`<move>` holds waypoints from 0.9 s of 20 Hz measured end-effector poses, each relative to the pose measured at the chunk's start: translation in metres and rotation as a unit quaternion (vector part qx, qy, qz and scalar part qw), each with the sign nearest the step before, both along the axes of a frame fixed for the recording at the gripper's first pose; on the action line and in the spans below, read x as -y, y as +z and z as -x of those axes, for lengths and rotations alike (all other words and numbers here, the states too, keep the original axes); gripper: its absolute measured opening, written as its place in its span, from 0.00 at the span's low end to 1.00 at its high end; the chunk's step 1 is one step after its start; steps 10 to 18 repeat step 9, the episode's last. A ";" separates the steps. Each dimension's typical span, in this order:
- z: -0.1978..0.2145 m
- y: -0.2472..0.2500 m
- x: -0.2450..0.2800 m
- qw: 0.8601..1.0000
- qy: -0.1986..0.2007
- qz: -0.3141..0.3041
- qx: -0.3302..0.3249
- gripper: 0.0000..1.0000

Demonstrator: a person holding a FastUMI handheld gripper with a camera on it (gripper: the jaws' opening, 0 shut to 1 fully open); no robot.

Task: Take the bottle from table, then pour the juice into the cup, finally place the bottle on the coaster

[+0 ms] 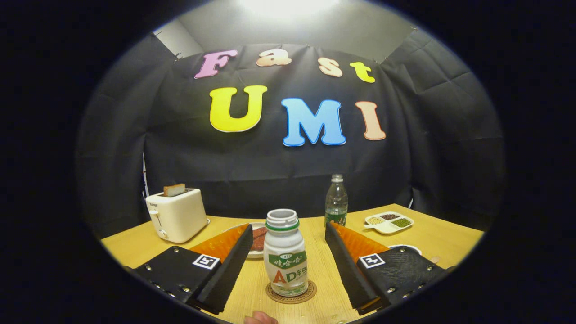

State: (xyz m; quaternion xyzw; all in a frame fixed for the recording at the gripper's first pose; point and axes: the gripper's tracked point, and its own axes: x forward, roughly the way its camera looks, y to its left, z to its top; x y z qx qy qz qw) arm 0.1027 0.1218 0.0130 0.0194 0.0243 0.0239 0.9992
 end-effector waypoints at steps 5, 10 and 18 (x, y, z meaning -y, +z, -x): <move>0.032 0.047 -0.001 0.999 0.038 0.008 0.028 0.97; 0.044 0.054 0.009 0.998 0.055 0.023 0.037 0.97; 0.044 0.054 0.009 0.998 0.055 0.023 0.037 0.97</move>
